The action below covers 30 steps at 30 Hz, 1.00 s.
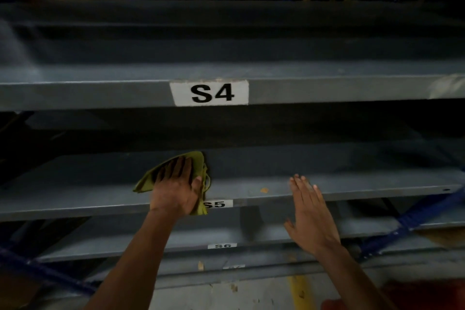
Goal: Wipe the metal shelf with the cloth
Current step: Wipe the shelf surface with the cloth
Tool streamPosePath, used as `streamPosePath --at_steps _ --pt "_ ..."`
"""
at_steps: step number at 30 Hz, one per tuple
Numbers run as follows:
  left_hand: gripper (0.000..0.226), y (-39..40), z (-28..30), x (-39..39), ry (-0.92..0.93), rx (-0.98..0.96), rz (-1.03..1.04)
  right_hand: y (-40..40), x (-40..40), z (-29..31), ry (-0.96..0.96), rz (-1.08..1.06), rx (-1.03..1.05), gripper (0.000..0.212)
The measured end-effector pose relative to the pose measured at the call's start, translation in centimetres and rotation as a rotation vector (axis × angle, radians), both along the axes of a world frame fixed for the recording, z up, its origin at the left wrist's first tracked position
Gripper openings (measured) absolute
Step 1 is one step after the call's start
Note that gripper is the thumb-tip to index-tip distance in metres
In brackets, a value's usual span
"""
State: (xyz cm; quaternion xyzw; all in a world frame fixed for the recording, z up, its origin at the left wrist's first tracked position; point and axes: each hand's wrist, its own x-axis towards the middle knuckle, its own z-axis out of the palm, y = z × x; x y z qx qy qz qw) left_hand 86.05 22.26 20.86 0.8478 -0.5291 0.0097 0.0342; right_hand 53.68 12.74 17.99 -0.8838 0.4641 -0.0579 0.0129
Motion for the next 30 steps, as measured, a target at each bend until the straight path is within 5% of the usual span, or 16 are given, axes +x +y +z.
streamPosePath --at_steps 7,13,21,26,30 --pt "0.07 -2.7 -0.1 -2.9 0.038 0.037 0.094 -0.5 -0.2 -0.2 0.002 0.053 0.021 0.119" --pt "0.066 -4.3 0.6 -7.9 -0.003 0.027 -0.039 -0.9 0.0 -0.4 0.04 0.07 -0.002 0.118" --pt "0.079 -0.7 0.7 -2.0 0.022 0.003 0.076 -1.6 -0.3 -1.2 -0.011 0.109 0.036 0.116" --pt "0.064 -2.7 0.2 -1.3 0.054 0.019 0.174 -1.6 -0.2 -1.4 -0.039 0.129 0.045 0.122" --pt "0.061 -5.7 0.2 -3.5 0.021 0.05 0.054 -1.7 -0.2 -1.1 -0.004 0.135 0.062 0.121"
